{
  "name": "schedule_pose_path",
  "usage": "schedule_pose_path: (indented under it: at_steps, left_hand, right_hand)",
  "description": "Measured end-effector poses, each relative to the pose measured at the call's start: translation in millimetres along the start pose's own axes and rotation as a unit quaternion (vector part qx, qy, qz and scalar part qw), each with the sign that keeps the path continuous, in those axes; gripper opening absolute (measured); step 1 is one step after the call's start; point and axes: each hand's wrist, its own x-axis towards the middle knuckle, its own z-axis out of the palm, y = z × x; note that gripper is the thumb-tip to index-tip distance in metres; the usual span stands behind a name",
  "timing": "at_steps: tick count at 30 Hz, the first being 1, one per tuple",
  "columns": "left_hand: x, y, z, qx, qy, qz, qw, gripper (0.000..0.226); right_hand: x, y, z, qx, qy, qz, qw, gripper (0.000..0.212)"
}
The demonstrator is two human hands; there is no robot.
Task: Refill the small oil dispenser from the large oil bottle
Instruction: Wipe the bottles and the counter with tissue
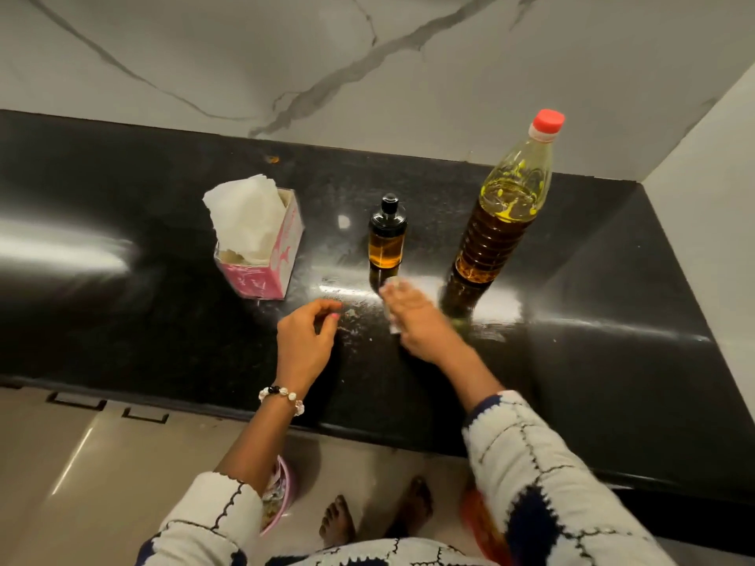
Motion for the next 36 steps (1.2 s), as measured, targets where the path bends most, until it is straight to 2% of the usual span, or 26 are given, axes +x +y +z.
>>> schedule_pose_path:
  at_steps: [3,5,6,7,9,11,13,14,15,18,20,22,25,27,29,31,33,36]
  left_hand:
    - [0.8,-9.3,-8.9,0.004,0.009,-0.007,1.0,0.018]
    - [0.7,-13.7,-13.8,0.0,0.012,-0.008,1.0,0.018]
    - [0.9,-15.4,-16.0,-0.001,0.012,-0.007,1.0,0.018]
    - [1.1,-17.1,-17.6,-0.002,0.01,-0.007,1.0,0.018]
    - [1.3,-19.6,-20.1,-0.003,0.008,-0.007,1.0,0.017]
    - [-0.5,-21.3,-21.4,-0.002,0.006,0.001,1.0,0.017]
    - [-4.0,-22.5,-21.7,0.008,-0.004,0.022,1.0,0.016]
    - [-5.2,-22.7,-21.4,0.016,-0.008,0.033,0.999,0.016]
    - [-5.3,-23.3,-20.5,0.024,-0.013,0.041,0.999,0.016]
    - [-2.7,-19.9,-16.9,0.018,-0.018,0.045,0.999,0.017]
    - [-0.8,-13.5,-12.9,0.011,-0.03,0.05,0.998,0.017]
    - [-1.0,-7.3,-5.2,0.011,-0.065,0.064,0.996,0.017]
    - [-4.1,0.8,8.0,0.065,-0.13,0.099,0.984,0.018]
    - [-7.1,8.4,14.9,0.144,-0.168,0.133,0.966,0.02]
    - [-9.3,15.6,20.6,0.211,-0.197,0.167,0.943,0.022]
    - [-10.6,22.0,26.9,0.257,-0.224,0.194,0.92,0.024]
    - [-11.2,26.9,33.0,0.292,-0.242,0.211,0.901,0.024]
    - [-13.3,31.0,38.6,0.318,-0.238,0.225,0.89,0.023]
  right_hand:
    - [-22.0,-54.2,33.4,-0.002,-0.062,-0.134,0.989,0.077]
    - [-47.5,-52.6,37.6,-0.015,-0.116,-0.212,0.97,0.081]
    - [-57.2,-40.8,31.6,-0.011,-0.125,-0.221,0.967,0.083]
    - [-63.4,-25.5,22.5,-0.002,-0.117,-0.198,0.973,0.085]
    - [-64.2,9.8,1.2,-0.003,-0.066,-0.089,0.994,0.084]
    - [-49.3,33.3,-11.0,-0.009,-0.006,0.025,1.0,0.073]
    - [-31.9,12.9,-4.5,-0.006,0.048,0.091,0.995,0.068]
    - [-26.2,-7.5,5.4,0.007,0.058,0.094,0.994,0.068]
    - [-26.0,-29.9,18.7,0.021,0.051,0.067,0.996,0.068]
    - [-52.3,-79.6,54.2,0.002,-0.029,-0.112,0.993,0.073]
    - [-70.6,-61.9,46.2,-0.024,-0.042,-0.15,0.987,0.077]
    - [-83.9,-18.2,26.2,-0.028,-0.016,-0.087,0.996,0.075]
    - [-107.1,57.1,-8.7,-0.013,0.06,0.093,0.994,0.053]
    - [-121.0,90.7,-21.7,-0.024,0.113,0.235,0.965,0.045]
    - [-122.5,96.1,-18.5,-0.057,0.15,0.358,0.92,0.047]
    - [-116.0,68.9,-7.2,-0.083,0.174,0.406,0.893,0.055]
    - [-108.4,30.6,12.4,-0.059,0.175,0.346,0.92,0.059]
    - [-115.3,-11.6,41.9,-0.076,0.091,0.132,0.984,0.054]
